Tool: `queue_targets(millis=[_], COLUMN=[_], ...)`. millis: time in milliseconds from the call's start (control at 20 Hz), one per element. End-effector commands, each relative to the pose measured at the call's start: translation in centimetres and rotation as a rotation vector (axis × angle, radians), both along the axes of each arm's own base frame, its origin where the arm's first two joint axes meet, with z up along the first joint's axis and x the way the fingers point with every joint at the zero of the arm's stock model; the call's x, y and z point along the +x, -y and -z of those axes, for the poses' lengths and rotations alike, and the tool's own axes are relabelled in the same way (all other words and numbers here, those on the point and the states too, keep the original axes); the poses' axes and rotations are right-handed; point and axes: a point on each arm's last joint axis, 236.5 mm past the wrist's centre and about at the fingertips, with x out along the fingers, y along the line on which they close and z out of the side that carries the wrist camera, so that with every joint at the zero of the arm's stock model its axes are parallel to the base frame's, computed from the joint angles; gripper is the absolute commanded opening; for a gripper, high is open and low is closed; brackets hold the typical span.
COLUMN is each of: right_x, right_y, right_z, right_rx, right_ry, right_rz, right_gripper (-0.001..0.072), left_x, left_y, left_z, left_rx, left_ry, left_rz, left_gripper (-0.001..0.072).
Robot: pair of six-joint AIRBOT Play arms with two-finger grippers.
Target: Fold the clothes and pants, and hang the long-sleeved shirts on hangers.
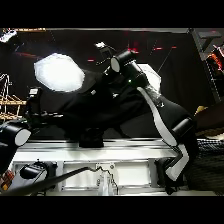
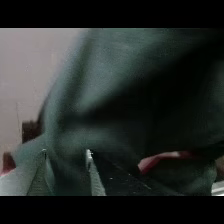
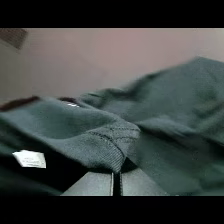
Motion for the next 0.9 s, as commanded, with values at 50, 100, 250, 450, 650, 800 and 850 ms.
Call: queue_targets(millis=[50,100,250,450,650,800,850], right_x=[-1.0,-1.2,-1.7,-2.1,-1.9,-1.6,-1.5], right_y=[-2.7,-2.9,-3.5,-3.9,-4.1,-4.3,-4.4], right_z=[0.3,0.3,0.3,0.3,0.2,0.0,0.0], right_rx=[0.027,0.024,0.025,0.028,0.029,0.035,0.037], right_ry=[0.013,0.012,0.011,0.007,0.023,0.045,0.048], right_rz=[-0.07,-0.078,-0.096,-0.105,-0.124,-0.137,-0.137], right_gripper=[0.0023,0.0023,0.0023,0.0021,0.0021,0.0021,0.0021], left_x=[2.2,3.2,4.3,0.6,-1.9,-0.1,0.5], left_y=[-1.8,-3.2,-10.5,-23.9,-31.7,-33.5,-34.1], left_z=[-5.8,-8.0,-11.8,-9.6,-6.4,-4.5,-3.7], left_rx=[-0.022,-0.031,0.048,0.308,0.372,0.488,0.502], left_ry=[0.215,0.282,0.39,0.275,0.111,-0.035,-0.082], left_rz=[-0.077,-0.142,-0.375,-0.726,-0.902,-0.722,-0.685], left_gripper=[0.029,0.029,0.029,0.0286,0.0286,0.0285,0.0276])
